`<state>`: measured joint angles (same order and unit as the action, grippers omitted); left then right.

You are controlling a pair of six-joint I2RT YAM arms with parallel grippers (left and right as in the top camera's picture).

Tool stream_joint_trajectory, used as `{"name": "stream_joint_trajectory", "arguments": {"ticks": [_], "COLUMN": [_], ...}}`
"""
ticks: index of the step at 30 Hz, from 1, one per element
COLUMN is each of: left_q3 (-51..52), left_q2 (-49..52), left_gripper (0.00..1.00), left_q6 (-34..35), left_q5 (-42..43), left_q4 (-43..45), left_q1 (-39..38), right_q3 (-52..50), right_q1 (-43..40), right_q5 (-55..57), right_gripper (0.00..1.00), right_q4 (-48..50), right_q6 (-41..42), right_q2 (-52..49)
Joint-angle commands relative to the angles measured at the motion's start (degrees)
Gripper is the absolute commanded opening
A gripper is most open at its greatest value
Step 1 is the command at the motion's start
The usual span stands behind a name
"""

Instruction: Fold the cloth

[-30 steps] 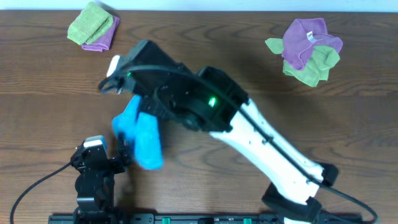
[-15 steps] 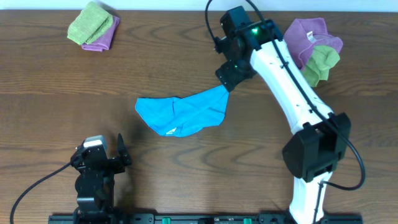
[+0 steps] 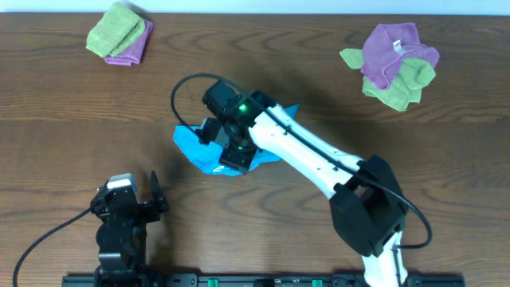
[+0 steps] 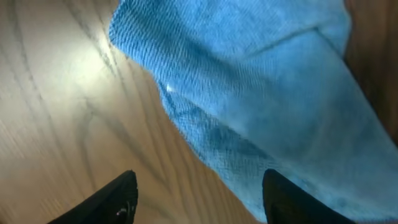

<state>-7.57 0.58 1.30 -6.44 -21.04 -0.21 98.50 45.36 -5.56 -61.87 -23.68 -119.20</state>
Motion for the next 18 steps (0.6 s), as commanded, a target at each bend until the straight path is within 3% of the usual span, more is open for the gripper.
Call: {"name": "stream_joint_trajectory", "arguments": {"ticks": [1, 4, 8, 12, 13, 15, 18], "left_q3": [1.2, 1.2, 1.2, 1.2, 1.2, 1.2, 1.2], "left_q2": [-0.3, -0.3, -0.3, -0.3, -0.3, -0.3, -0.3], "left_gripper": [0.95, 0.95, 0.95, 0.95, 0.95, 0.95, 0.95], "left_q6": [0.0, 0.0, 0.0, 0.0, 0.0, 0.0, 0.0], "left_q5": [-0.6, -0.6, -0.6, -0.6, -0.6, -0.6, -0.6], "left_q4": [-0.5, -0.5, -0.5, -0.5, -0.5, -0.5, -0.6], "left_q1": [0.2, 0.2, 0.2, 0.2, 0.2, 0.2, 0.2], "right_q3": [-3.1, -5.9, -7.9, -9.8, -9.8, -9.8, -9.8], "right_q1": [0.6, 0.9, 1.0, 1.0, 1.1, 1.2, 1.2], "right_q5": [0.2, 1.5, 2.4, 2.8, 3.2, 4.5, 4.7], "right_gripper": [0.68, 0.72, 0.7, 0.47, 0.37, 0.01, 0.01], "right_q4": [3.1, 8.4, 13.4, 18.5, 18.8, 19.0, 19.1], "right_q6": [-1.7, -1.7, -1.7, -1.7, -1.7, -1.7, -1.7], "right_q2": [0.9, 0.8, 0.7, 0.2, -0.3, -1.3, -1.7]}}
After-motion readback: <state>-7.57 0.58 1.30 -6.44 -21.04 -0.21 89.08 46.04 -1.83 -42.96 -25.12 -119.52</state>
